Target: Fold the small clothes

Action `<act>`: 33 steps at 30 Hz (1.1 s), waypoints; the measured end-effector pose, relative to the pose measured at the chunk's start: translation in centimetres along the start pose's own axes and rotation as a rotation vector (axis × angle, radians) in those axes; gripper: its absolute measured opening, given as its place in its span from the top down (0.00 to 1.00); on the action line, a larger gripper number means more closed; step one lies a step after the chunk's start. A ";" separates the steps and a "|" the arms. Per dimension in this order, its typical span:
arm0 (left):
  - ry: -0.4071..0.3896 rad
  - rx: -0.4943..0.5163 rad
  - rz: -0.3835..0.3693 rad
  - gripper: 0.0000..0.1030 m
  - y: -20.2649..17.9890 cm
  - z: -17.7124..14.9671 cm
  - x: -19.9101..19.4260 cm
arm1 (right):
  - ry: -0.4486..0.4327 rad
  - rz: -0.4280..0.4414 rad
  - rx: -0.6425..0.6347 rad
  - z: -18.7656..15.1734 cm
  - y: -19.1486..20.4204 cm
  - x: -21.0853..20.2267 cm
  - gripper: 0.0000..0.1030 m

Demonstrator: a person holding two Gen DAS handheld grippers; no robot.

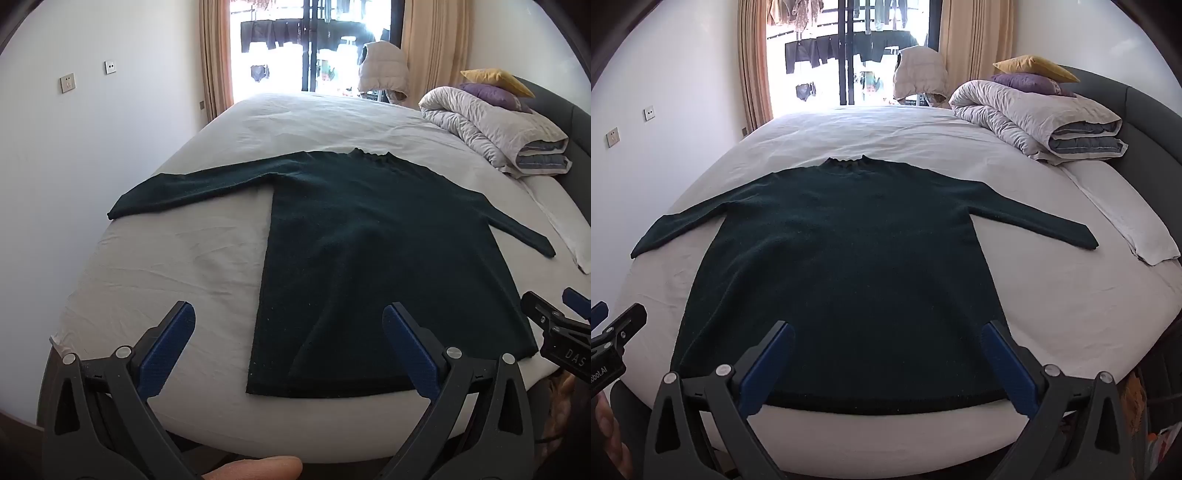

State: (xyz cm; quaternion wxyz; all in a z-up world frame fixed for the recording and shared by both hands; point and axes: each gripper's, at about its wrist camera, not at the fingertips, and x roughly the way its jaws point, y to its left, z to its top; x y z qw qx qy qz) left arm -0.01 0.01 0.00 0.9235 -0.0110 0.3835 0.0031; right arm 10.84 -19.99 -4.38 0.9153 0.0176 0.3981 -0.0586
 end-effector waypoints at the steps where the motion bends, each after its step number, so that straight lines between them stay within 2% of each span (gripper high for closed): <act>1: -0.001 0.001 0.002 0.00 0.0 0.0 0.0 | -0.001 0.000 0.000 0.0 0.0 0.0 0.00; 33: 0.018 -0.003 -0.002 0.00 0.1 -0.7 0.6 | 0.002 -0.013 -0.015 -1.1 0.8 0.7 0.00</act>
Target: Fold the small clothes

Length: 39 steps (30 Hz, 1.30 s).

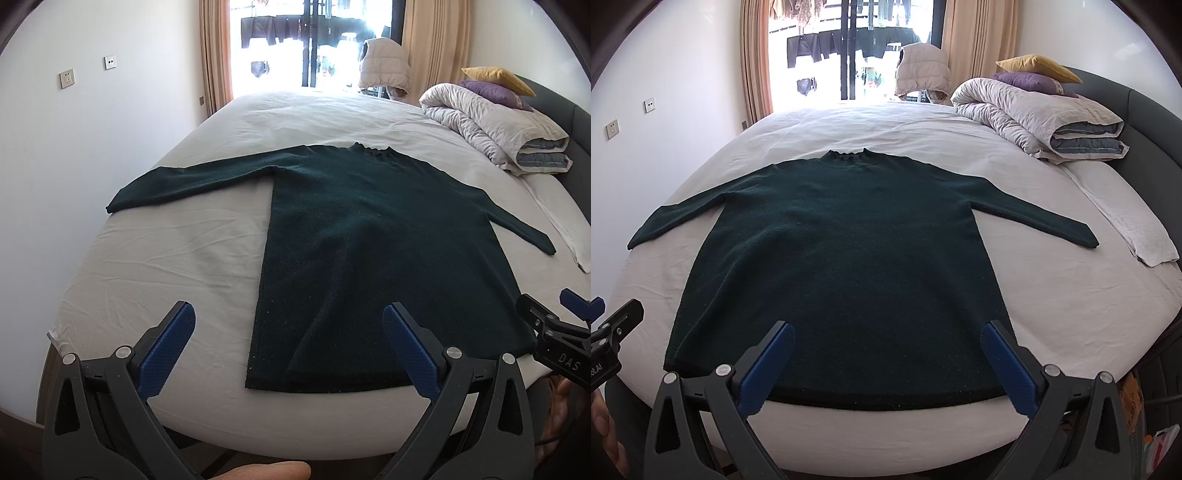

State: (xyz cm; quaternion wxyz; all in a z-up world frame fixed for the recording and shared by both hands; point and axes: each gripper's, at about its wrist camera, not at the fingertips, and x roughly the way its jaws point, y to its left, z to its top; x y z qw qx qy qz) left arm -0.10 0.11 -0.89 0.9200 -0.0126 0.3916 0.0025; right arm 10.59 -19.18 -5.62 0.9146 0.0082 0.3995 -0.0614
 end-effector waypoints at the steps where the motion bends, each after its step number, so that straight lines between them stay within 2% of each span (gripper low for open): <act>1: 0.001 0.001 0.000 0.00 0.0 0.0 0.0 | 0.000 0.000 0.000 0.0 0.0 0.0 0.00; 39: 0.005 0.001 0.000 0.00 -0.3 -0.5 -0.1 | 0.012 0.000 -0.003 -0.4 -0.3 0.6 0.00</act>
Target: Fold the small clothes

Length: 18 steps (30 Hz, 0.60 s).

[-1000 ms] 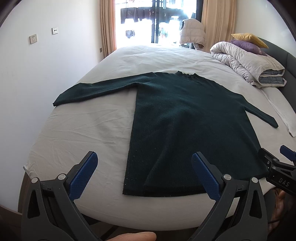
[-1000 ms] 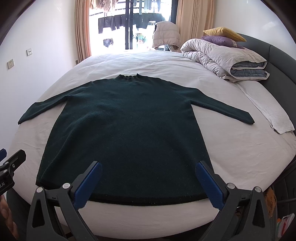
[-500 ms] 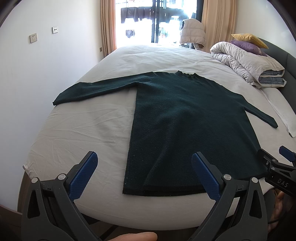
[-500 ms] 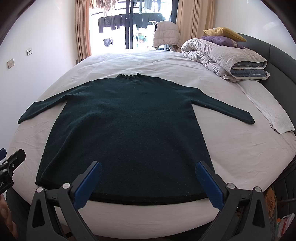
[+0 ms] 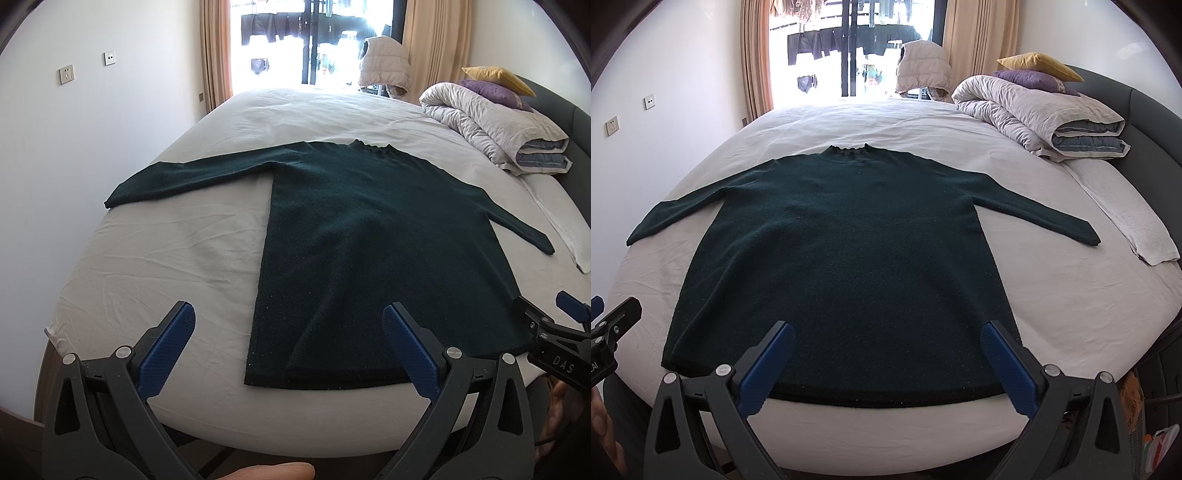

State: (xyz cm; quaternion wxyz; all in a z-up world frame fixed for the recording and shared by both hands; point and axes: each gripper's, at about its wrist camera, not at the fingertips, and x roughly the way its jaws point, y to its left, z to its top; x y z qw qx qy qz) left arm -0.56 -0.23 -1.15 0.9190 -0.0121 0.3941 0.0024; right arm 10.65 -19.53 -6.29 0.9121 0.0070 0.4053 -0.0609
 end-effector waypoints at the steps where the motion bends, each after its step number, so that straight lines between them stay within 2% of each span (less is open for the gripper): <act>1: 0.000 0.000 -0.001 0.00 0.0 0.0 0.0 | 0.000 0.000 0.000 0.0 0.0 0.0 0.00; 18: 0.010 -0.015 -0.015 0.00 0.5 0.1 0.1 | -0.004 0.004 -0.005 0.4 0.5 0.2 0.00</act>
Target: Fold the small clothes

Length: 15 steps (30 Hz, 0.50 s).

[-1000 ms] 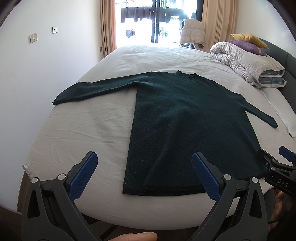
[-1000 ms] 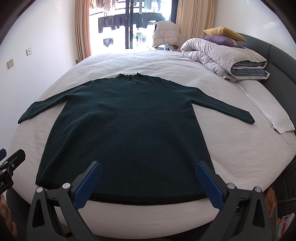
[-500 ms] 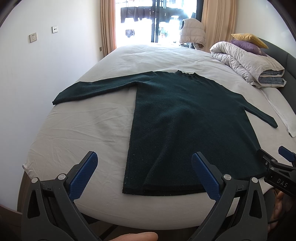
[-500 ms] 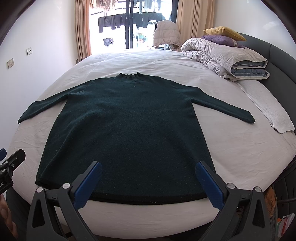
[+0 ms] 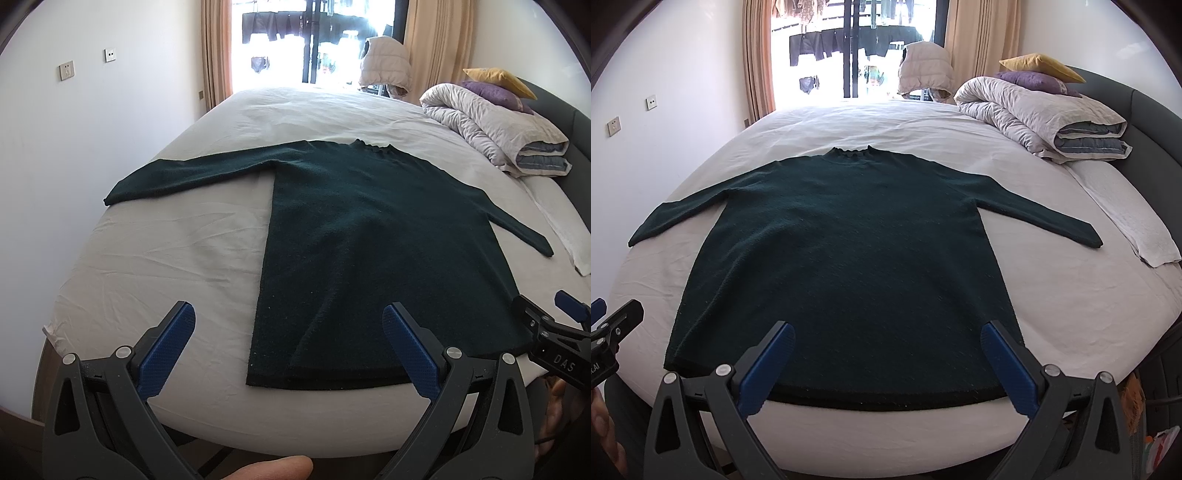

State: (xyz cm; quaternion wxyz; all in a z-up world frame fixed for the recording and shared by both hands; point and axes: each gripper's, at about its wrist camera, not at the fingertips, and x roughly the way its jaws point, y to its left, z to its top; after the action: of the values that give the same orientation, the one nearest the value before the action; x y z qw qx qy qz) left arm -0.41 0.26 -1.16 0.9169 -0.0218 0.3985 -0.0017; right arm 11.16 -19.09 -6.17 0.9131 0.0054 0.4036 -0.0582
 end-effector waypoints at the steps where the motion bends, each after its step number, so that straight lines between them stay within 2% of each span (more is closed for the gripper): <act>1: 0.000 -0.002 -0.002 0.00 0.1 0.0 0.0 | -0.001 0.001 -0.001 0.1 0.1 0.0 0.00; 9: 0.016 -0.069 -0.010 0.00 3.2 0.5 2.1 | -0.002 0.012 -0.032 1.4 1.9 1.3 0.00; 15: 0.032 -0.235 -0.070 0.00 9.0 1.5 5.5 | -0.049 0.069 -0.064 3.5 3.4 3.1 0.00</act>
State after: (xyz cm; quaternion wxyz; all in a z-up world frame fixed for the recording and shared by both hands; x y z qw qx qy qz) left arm 4.30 9.23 -4.56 0.9009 -0.1431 0.4095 0.0128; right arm 16.15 -16.26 -6.22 0.9238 -0.0114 0.3825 -0.0136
